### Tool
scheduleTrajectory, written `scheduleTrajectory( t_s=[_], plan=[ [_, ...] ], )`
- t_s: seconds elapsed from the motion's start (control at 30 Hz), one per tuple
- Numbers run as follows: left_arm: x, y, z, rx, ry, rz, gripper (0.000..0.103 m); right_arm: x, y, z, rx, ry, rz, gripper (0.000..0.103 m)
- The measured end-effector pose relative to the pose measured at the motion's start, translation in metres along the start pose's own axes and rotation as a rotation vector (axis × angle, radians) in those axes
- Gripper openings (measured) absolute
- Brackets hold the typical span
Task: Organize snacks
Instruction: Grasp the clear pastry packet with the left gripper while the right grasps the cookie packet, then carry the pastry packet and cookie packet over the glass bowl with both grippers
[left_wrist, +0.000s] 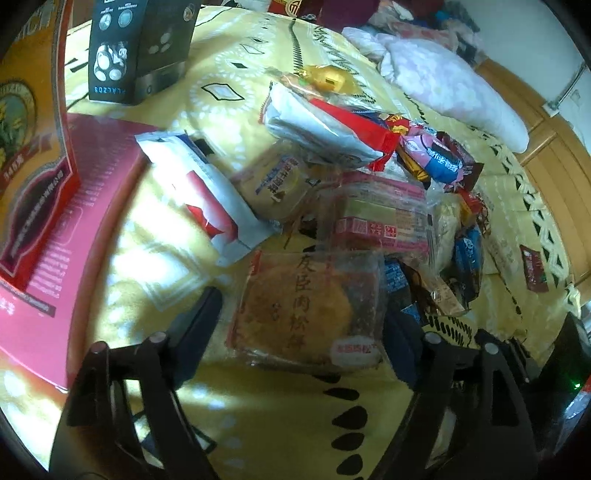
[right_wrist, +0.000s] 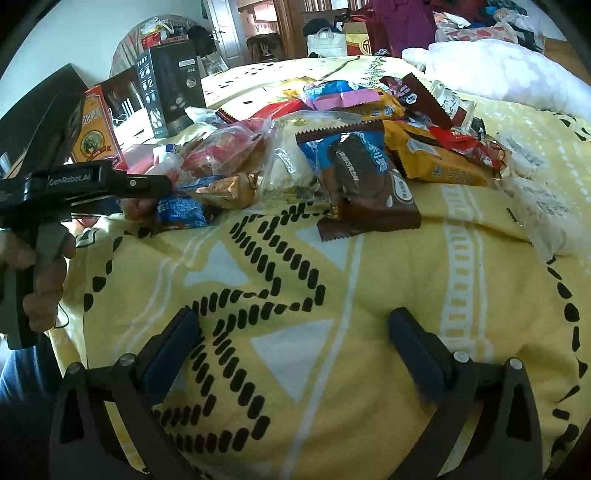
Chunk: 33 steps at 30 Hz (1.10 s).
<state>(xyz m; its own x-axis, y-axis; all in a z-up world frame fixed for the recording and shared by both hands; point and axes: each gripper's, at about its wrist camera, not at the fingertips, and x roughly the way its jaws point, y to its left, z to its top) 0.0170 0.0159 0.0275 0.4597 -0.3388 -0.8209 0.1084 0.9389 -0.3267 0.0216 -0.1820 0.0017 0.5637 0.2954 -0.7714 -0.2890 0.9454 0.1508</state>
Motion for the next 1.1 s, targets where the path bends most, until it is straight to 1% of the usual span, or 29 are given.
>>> scheduleTrajectory(
  t_s=[0.03,0.07,0.1,0.23,0.37,0.47,0.53,0.67,0.73,0.77,0.83,0.87,0.9,0.93,0.97,1.1],
  plan=[
    [-0.003,-0.002,0.000,0.008,-0.003,0.002,0.072,-0.002,-0.002,0.000,0.006,0.002,0.004,0.103],
    [-0.005,-0.003,0.001,0.016,-0.004,-0.003,0.062,-0.005,-0.003,0.002,0.022,0.011,0.012,0.103],
    [-0.008,-0.004,0.001,0.023,-0.001,-0.004,0.059,-0.007,-0.005,0.003,0.035,0.017,0.021,0.103],
    [-0.021,-0.008,-0.002,0.056,-0.019,0.023,0.058,-0.024,-0.017,0.012,0.116,0.007,0.084,0.102],
    [-0.032,-0.003,-0.005,0.046,-0.029,0.013,0.057,-0.043,-0.025,0.035,0.104,-0.054,0.076,0.102],
    [-0.040,-0.005,-0.005,0.057,-0.036,0.010,0.057,-0.030,-0.036,0.057,0.089,-0.039,0.057,0.102],
    [-0.049,-0.010,-0.004,0.076,-0.050,0.007,0.057,-0.007,-0.045,0.070,0.087,0.001,0.042,0.102],
    [-0.067,-0.020,-0.002,0.098,-0.079,-0.005,0.057,0.026,-0.052,0.086,0.071,0.047,0.038,0.100],
    [-0.072,-0.022,0.000,0.104,-0.090,-0.007,0.057,0.040,-0.052,0.089,0.055,0.082,0.027,0.096],
    [-0.075,-0.024,0.001,0.108,-0.097,-0.005,0.057,0.047,-0.052,0.088,0.052,0.103,0.013,0.090],
    [-0.077,-0.025,0.002,0.110,-0.102,-0.003,0.057,0.048,-0.054,0.086,0.057,0.098,0.002,0.086],
    [-0.077,-0.025,0.003,0.106,-0.103,0.000,0.057,0.046,-0.055,0.086,0.065,0.092,0.004,0.079],
    [-0.077,-0.024,0.004,0.100,-0.103,0.000,0.057,0.044,-0.056,0.085,0.075,0.088,0.007,0.068],
    [-0.078,-0.024,0.004,0.096,-0.104,-0.001,0.057,0.041,-0.058,0.085,0.092,0.079,0.012,0.065],
    [-0.078,-0.025,0.005,0.094,-0.107,0.002,0.057,0.037,-0.061,0.084,0.111,0.068,0.016,0.057],
    [-0.084,-0.031,0.004,0.113,-0.124,0.008,0.057,0.021,-0.061,0.079,0.119,0.034,0.017,0.050]
  ],
)
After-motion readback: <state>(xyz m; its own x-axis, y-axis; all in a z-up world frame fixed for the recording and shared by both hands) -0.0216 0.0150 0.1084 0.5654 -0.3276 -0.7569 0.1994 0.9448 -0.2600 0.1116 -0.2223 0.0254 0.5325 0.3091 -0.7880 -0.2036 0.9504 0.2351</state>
